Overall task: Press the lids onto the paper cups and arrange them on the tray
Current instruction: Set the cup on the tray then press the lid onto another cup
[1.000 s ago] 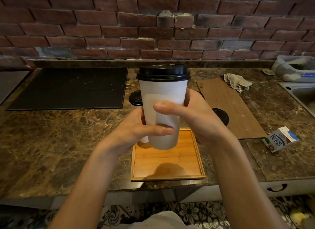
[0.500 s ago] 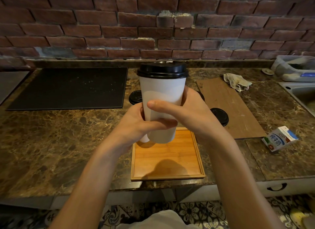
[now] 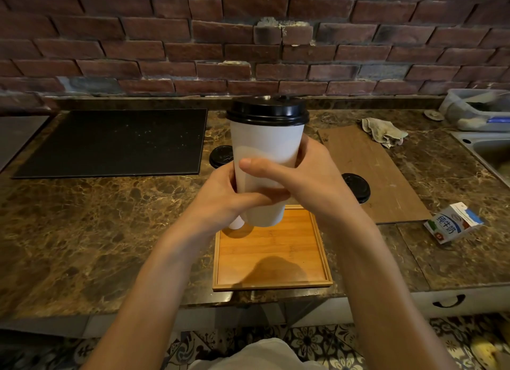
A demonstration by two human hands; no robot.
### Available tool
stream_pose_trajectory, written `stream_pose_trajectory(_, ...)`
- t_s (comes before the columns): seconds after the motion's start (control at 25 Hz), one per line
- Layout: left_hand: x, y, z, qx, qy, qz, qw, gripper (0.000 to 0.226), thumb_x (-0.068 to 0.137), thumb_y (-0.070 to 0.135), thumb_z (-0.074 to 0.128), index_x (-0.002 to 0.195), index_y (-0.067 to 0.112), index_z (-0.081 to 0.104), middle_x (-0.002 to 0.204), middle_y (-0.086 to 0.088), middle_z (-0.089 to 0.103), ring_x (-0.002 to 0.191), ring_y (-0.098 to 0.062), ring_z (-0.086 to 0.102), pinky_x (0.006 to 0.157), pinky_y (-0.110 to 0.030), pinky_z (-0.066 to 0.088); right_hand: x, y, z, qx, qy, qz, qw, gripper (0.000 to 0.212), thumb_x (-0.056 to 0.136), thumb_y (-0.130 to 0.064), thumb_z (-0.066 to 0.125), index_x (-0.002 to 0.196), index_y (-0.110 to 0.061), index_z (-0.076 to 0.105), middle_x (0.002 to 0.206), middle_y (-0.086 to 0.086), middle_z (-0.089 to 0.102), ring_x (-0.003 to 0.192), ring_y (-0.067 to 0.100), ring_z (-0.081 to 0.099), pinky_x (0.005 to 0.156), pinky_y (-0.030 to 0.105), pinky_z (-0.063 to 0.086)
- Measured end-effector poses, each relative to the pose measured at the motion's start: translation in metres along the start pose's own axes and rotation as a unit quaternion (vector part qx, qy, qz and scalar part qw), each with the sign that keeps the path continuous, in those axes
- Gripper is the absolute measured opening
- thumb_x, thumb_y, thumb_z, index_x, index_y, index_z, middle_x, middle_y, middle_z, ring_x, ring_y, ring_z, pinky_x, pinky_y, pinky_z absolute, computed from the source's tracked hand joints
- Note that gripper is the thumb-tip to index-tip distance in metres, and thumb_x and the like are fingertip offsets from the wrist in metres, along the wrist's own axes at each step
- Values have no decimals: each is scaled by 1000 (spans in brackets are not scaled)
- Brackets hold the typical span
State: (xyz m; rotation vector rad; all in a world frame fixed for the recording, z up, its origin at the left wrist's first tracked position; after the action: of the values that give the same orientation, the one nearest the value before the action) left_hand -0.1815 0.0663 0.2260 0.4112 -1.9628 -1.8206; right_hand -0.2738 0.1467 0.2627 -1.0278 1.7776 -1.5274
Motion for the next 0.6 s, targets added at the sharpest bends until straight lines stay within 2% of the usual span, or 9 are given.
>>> stream_pose_trajectory(0.16,-2,7,2,-13,-34,-5,999,41,61,37,76,100,32,64,93,12,72,90,-3,67,68,-11,50,-1,-4,-2,23,-28,-9,999,50,73,-26,82,118,-17,62,103,-2,71,92,10,70,72,23,59)
stream_pose_trajectory(0.4,-6,10,2,-42,-61,-18,997,40,59,34,75,97,31,65,89,13,73,88,-2,67,67,-12,51,-3,-2,-4,49,-66,-13,997,50,72,-27,80,118,-16,63,103,0,73,93,12,71,72,22,57)
stream_pose_trajectory(0.6,-9,4,3,-47,-75,-33,996,43,58,37,75,100,36,66,99,12,71,95,-6,66,72,-15,52,-5,6,0,83,-102,-1,991,52,74,-25,73,122,-10,61,110,8,72,101,22,70,82,33,58)
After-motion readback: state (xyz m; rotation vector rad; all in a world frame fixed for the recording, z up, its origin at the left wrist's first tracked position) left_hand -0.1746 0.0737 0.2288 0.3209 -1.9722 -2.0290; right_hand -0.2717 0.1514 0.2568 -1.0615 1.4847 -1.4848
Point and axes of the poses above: each hand's wrist, its own x-axis towards the middle knuckle, its own z-axis out of the palm, y = z × x, the point moved 6 cm from there along x, towards the middle knuckle
